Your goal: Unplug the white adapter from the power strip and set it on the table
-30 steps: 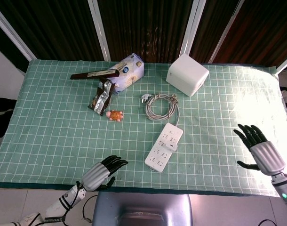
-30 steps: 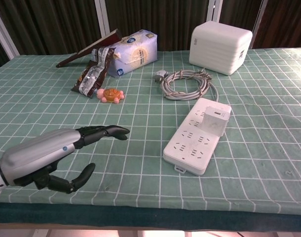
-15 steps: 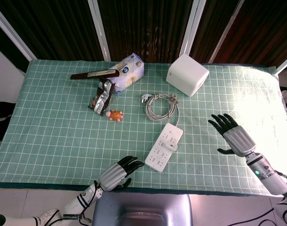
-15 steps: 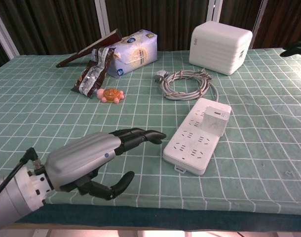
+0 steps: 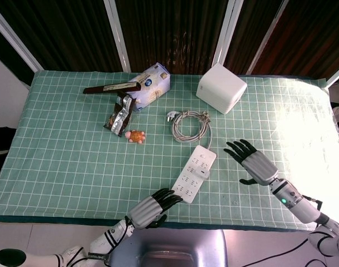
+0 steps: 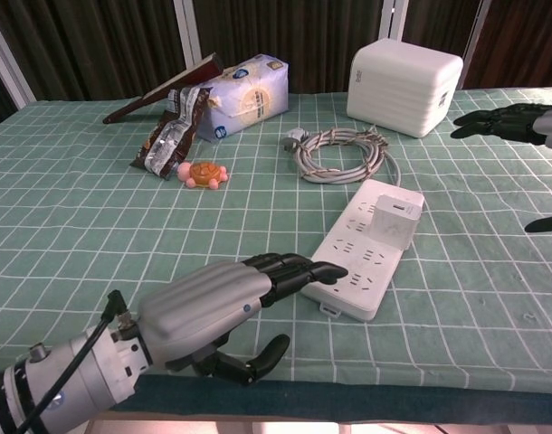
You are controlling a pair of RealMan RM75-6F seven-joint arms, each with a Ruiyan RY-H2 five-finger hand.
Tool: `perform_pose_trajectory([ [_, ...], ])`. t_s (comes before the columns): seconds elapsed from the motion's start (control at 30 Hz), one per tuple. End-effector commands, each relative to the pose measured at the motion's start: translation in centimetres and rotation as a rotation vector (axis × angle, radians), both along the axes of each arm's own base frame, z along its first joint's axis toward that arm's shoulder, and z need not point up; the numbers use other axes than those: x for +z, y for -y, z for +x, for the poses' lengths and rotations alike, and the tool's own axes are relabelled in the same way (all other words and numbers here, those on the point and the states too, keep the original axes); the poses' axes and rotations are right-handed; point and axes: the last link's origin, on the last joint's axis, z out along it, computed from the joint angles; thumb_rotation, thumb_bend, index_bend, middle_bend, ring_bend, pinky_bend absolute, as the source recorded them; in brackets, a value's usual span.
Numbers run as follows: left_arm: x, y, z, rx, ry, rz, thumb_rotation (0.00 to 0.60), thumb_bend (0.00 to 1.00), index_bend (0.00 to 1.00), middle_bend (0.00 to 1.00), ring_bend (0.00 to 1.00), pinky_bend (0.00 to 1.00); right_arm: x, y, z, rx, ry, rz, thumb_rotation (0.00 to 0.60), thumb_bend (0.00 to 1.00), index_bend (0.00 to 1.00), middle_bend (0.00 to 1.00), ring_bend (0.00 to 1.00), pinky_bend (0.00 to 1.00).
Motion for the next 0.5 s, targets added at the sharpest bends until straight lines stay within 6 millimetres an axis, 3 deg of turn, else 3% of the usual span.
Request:
perform_pose_trajectory([
  [0.03,-0.7,-0.3,0.2,0.002,0.0,-0.008,0.6,0.61,0.0,0.11,0.06,0.1,-0.5,0.3,0.4,0.024,-0.002,0.016,0.6,0.18,0.0,0.0,0.0,0.0],
  [0.37,-1.8,-0.9,0.4,-0.007,-0.024,0.013,0.6,0.6,0.0,0.1,0.06,0.09,-2.4,1.4,1.2,0.058,-0.044,0.039,0.6,0.18,0.0,0.0,0.0,0.0],
  [0.5,-2.1,-1.3,0.4,-0.01,-0.044,0.029,0.6,0.59,0.0,0.03,0.01,0.09,-3.1,1.8,1.4,0.04,-0.048,0.049,0.6,0.18,0.0,0.0,0.0,0.0],
])
